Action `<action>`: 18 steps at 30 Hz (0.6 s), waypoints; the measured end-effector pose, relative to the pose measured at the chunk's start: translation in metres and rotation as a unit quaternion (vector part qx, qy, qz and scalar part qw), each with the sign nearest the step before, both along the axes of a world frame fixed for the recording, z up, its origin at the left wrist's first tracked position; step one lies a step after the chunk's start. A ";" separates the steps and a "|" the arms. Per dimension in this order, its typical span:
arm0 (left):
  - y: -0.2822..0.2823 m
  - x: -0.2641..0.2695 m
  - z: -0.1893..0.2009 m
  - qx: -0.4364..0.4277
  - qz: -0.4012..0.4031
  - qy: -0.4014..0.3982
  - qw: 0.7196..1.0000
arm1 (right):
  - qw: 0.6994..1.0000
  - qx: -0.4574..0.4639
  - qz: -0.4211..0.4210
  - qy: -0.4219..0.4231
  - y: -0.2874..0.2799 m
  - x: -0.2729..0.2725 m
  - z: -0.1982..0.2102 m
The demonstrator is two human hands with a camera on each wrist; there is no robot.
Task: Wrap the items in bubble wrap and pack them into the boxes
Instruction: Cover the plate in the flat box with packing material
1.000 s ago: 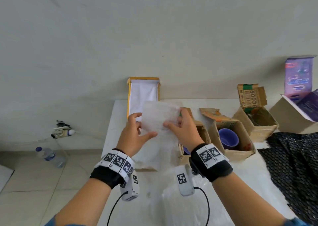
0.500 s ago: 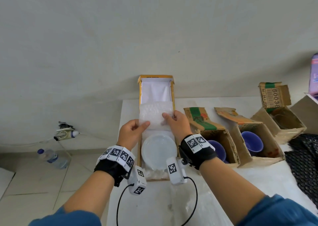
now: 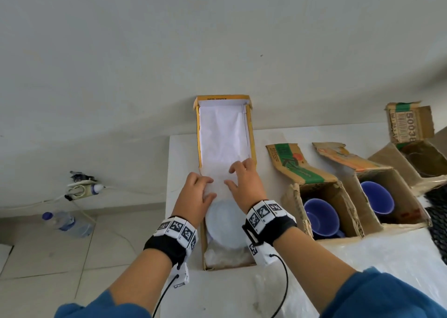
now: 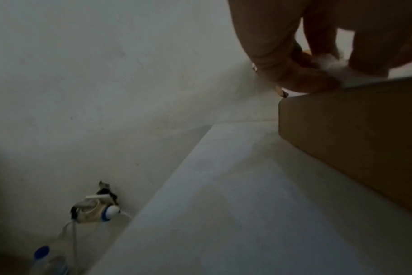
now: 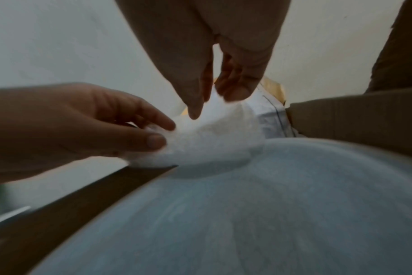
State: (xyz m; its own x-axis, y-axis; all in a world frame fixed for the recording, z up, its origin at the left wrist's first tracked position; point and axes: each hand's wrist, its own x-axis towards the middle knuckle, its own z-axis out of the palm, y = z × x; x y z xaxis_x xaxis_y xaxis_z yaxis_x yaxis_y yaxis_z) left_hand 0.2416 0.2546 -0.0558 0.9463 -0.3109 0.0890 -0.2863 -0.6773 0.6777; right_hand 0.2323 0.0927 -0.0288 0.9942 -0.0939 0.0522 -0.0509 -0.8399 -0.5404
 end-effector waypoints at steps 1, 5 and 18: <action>-0.001 0.001 -0.001 0.029 -0.005 -0.011 1.000 | 0.999 -0.009 0.041 -0.006 0.001 -0.003 -0.003; -0.001 0.003 -0.006 0.173 -0.017 -0.113 0.978 | 0.978 -0.076 0.192 0.042 0.004 -0.004 -0.011; 0.002 0.012 -0.009 0.222 -0.087 -0.131 0.962 | 0.987 -0.025 0.138 0.076 -0.003 0.019 -0.011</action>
State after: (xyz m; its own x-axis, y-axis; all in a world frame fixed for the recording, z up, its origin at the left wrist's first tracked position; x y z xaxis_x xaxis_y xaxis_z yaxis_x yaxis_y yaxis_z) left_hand 0.2538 0.2563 -0.0643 0.8394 -0.5256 0.1382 -0.5435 -0.8096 0.2218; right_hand 0.2511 0.0900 -0.0402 0.9782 0.1814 -0.1016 0.1069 -0.8580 -0.5024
